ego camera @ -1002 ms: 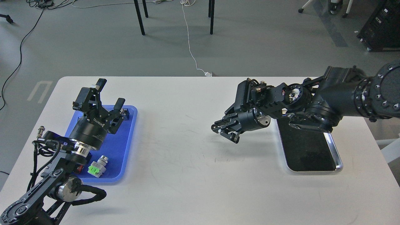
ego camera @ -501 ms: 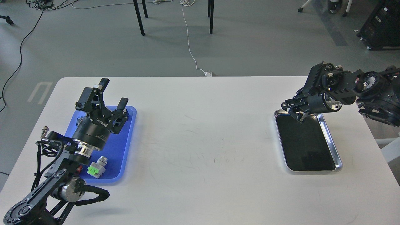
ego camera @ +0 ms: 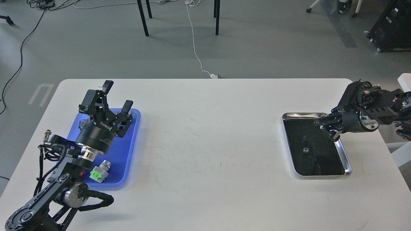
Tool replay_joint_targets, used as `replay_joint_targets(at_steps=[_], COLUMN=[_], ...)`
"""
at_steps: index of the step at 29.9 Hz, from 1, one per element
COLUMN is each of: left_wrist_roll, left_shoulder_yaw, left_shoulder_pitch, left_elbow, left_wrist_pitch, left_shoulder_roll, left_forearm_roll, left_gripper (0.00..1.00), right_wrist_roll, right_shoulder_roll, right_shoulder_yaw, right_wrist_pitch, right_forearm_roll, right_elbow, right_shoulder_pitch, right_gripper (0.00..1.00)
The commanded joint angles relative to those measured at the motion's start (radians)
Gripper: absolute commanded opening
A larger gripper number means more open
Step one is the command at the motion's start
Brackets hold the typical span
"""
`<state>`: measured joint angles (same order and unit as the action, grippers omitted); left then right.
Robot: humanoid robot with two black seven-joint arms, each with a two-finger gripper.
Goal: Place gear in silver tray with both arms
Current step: 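Carry the gear into the silver tray and open the right gripper, then retract the right arm and lower the left gripper into the blue tray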
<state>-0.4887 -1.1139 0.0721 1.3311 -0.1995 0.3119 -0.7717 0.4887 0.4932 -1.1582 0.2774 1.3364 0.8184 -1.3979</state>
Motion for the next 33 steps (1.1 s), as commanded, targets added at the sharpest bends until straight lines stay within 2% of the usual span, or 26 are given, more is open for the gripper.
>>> replay_joint_targets(at_steps=[1, 6, 8, 13, 20, 23, 26, 30, 31, 33], left_wrist_roll=[0.0, 0.0, 0.0, 0.0, 0.0, 0.0, 0.0, 0.0, 0.0, 0.0], left_shoulder_yaw=[0.0, -0.001, -0.001, -0.003, -0.003, -0.003, -0.003, -0.003, -0.001, -0.001], left_shoulder_pitch=[0.0, -0.002, -0.002, -0.009, -0.009, -0.009, -0.009, -0.009, -0.009, -0.009], left_elbow=[0.0, 0.0, 0.0, 0.0, 0.002, 0.0, 0.0, 0.0, 0.0, 0.0], left_wrist_pitch=[0.0, 0.0, 0.0, 0.0, 0.0, 0.0, 0.0, 0.0, 0.0, 0.0], left_shoulder_roll=[-0.001, -0.001, -0.002, -0.016, -0.016, -0.014, -0.014, -0.016, -0.016, -0.016], left_forearm_roll=[0.0, 0.0, 0.0, -0.003, -0.003, -0.003, -0.003, -0.003, -0.003, -0.003], left_gripper=[0.98, 0.98, 0.98, 0.98, 0.98, 0.98, 0.98, 0.98, 0.98, 0.98], right_wrist_roll=[0.0, 0.0, 0.0, 0.0, 0.0, 0.0, 0.0, 0.0, 0.0, 0.0], right_shoulder_roll=[-0.011, -0.025, -0.025, -0.025, -0.022, -0.022, -0.012, 0.045, 0.063, 0.105], right_shoulder_yaw=[0.015, 0.023, 0.023, 0.023, 0.026, 0.041, 0.086, 0.17, 0.196, 0.257], right_wrist_pitch=[0.012, 0.013, 0.013, 0.013, 0.014, 0.028, 0.04, 0.037, 0.032, 0.028], right_forearm_roll=[-0.002, -0.002, -0.002, -0.002, -0.003, -0.005, -0.009, -0.023, -0.038, -0.104], right_elbow=[-0.004, -0.007, -0.005, -0.002, -0.001, 0.005, 0.028, 0.135, 0.165, 0.231], right_shoulder_pitch=[0.022, 0.034, 0.036, 0.045, 0.057, 0.056, 0.043, -0.007, -0.018, -0.026], right_gripper=[0.17, 0.19, 0.24, 0.28, 0.3, 0.44, 0.68, 0.9, 0.94, 0.95])
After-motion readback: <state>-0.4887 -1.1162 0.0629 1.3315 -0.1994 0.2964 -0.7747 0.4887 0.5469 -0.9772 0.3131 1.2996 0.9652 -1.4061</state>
